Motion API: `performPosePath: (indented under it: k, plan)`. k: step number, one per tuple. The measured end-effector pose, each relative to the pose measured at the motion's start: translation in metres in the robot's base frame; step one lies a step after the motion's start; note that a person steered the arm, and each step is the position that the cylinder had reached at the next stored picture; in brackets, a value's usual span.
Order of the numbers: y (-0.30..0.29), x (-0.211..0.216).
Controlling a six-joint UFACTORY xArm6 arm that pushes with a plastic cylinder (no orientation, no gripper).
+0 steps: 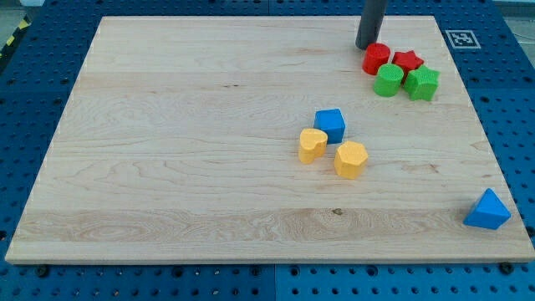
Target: Move your arm to the left of the yellow heart
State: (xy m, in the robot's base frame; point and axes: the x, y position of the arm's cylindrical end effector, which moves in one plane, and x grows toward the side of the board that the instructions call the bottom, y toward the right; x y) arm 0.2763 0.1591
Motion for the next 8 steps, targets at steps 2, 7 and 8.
performPosePath:
  k: [2, 7, 8]
  plan:
    - [0.000, 0.024]
    - [-0.100, 0.087]
    - [-0.067, 0.093]
